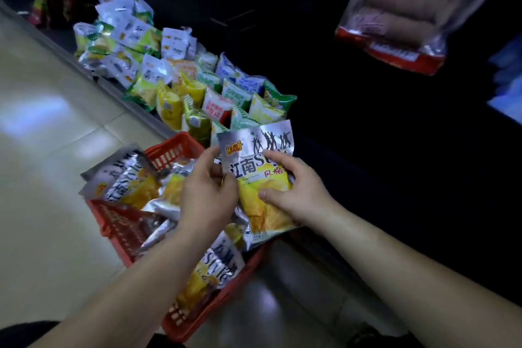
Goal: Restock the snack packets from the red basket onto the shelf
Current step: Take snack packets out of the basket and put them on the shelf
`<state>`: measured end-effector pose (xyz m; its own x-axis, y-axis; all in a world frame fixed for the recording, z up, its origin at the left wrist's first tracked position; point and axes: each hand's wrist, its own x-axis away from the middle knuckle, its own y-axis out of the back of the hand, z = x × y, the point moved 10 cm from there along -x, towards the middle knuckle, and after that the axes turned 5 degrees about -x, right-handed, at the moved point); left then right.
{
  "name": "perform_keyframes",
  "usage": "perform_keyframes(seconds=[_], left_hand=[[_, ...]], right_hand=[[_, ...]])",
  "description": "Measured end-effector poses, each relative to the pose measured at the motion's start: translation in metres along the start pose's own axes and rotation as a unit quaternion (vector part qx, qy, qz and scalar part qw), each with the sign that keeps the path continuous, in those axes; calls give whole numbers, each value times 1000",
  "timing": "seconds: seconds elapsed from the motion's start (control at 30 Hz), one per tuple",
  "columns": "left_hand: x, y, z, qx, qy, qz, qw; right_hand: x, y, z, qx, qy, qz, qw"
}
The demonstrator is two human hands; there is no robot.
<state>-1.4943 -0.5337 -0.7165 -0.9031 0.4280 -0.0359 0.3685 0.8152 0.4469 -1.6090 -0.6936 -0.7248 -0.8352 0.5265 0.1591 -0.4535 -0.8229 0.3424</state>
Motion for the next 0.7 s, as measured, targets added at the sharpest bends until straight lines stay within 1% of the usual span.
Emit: perform_keyframes(seconds=[0.03,0.1,0.2,0.3,0.4,0.47,0.5,0.57,0.6,0.63,0.7], left_hand=[[0,-21,-8,4,-10,21,1000],[6,-74,-14,10,1,66,998],[27,-161,-3,29,63,116,991],[54,-242,4,79,135,163,974],[82,-316,-9,125,185,222,949],[102,-362,-26,158,214,280,923],[113,-381,-35,166,224,317,906],[131,-406,-46,160,215,388,882],[135,-410,-46,146,197,404,881],[137,-408,-44,123,173,404,890],[136,-395,-32,74,131,390,908]], right_hand=[[5,21,-6,22,-1,-18,1000],[15,62,-34,58,-33,-46,997],[40,115,-98,51,-111,-96,988],[64,163,-157,49,-151,-143,977],[86,215,-204,40,-203,-199,958],[104,256,-226,40,-217,-261,940],[116,273,-233,60,-226,-285,929],[136,296,-246,128,-267,-302,906],[142,301,-252,163,-289,-297,896],[146,302,-255,193,-305,-289,887],[143,292,-258,221,-312,-270,884]])
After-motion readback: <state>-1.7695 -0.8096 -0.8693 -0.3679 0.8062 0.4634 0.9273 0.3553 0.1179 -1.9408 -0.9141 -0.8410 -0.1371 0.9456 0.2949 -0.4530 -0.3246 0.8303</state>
